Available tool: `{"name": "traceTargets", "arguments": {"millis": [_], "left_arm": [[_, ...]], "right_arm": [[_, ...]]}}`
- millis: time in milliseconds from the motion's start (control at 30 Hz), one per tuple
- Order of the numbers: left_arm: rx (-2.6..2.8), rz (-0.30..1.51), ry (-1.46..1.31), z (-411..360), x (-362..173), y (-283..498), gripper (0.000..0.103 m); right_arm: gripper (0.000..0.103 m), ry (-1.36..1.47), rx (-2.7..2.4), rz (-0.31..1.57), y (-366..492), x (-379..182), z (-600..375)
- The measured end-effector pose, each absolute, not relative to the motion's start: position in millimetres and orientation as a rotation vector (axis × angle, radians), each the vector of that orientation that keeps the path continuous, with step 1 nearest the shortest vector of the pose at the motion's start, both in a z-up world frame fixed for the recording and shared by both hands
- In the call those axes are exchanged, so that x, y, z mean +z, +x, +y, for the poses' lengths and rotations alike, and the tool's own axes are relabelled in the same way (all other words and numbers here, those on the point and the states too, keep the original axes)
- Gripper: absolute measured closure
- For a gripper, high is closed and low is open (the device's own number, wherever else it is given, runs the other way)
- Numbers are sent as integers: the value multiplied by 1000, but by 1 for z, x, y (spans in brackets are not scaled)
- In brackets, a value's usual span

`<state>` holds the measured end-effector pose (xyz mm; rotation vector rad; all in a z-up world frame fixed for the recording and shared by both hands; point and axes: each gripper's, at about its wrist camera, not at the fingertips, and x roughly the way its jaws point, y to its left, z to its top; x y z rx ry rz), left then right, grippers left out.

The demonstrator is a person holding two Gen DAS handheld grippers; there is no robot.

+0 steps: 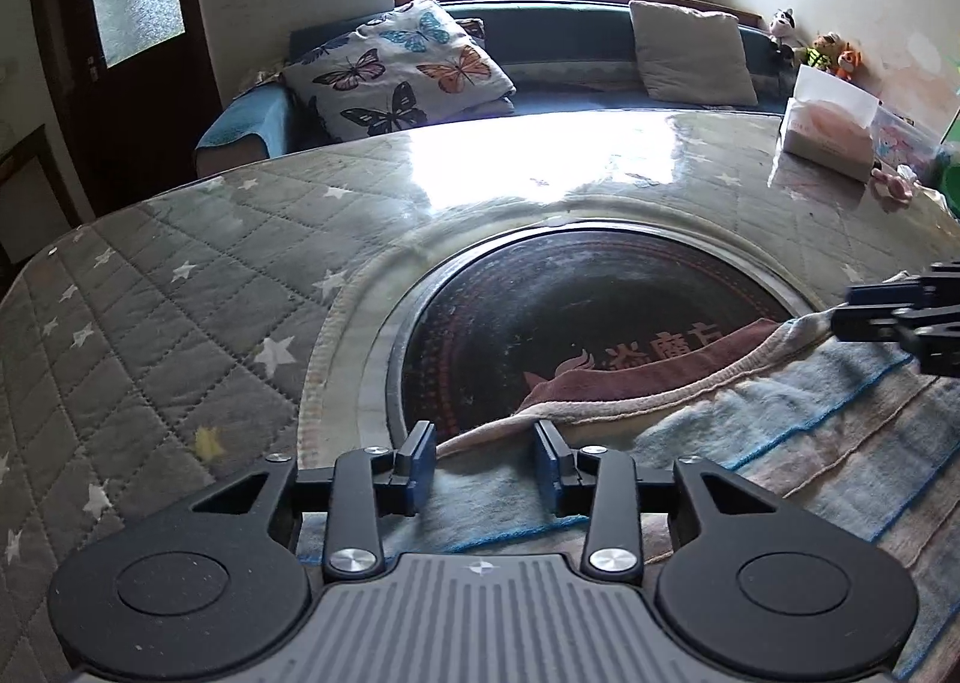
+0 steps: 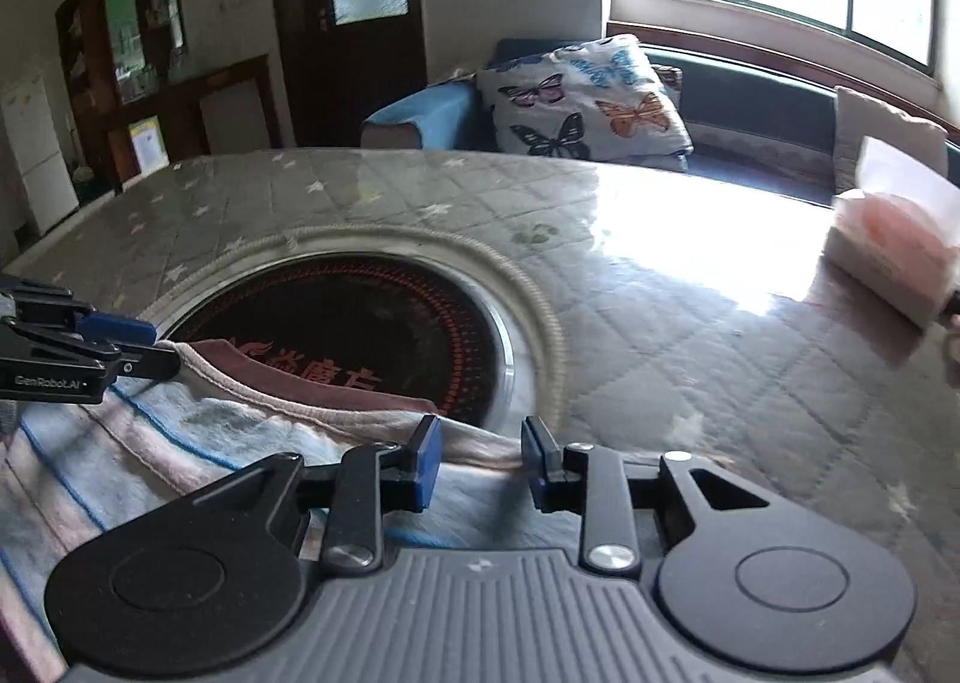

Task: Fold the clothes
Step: 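Carry the hem over the shirt body toward the collar with both grippers, then lower the hem onto the shirt and open both grippers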

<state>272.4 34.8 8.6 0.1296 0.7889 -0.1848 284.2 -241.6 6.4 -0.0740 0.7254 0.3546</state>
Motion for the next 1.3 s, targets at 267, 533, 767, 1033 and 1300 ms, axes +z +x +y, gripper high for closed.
{"name": "traceTargets", "arguments": {"millis": [267, 533, 767, 1033, 1300], "left_arm": [[-167, 785, 121, 38, 7, 270, 62], [-148, 772, 134, 49, 13, 246, 60], [-135, 740, 146, 58, 14, 205, 57], [-96, 722, 123, 73, 10, 157, 57], [-38, 706, 90, 89, 10, 121, 57]], "right_arm": [[74, -21, 265, 730, 273, 4, -284], [73, -9, 279, 718, 261, 9, -292], [69, -76, 348, 736, 222, 12, -281], [67, -128, 386, 735, 172, 9, -279], [66, -157, 379, 724, 135, 9, -289]]}}
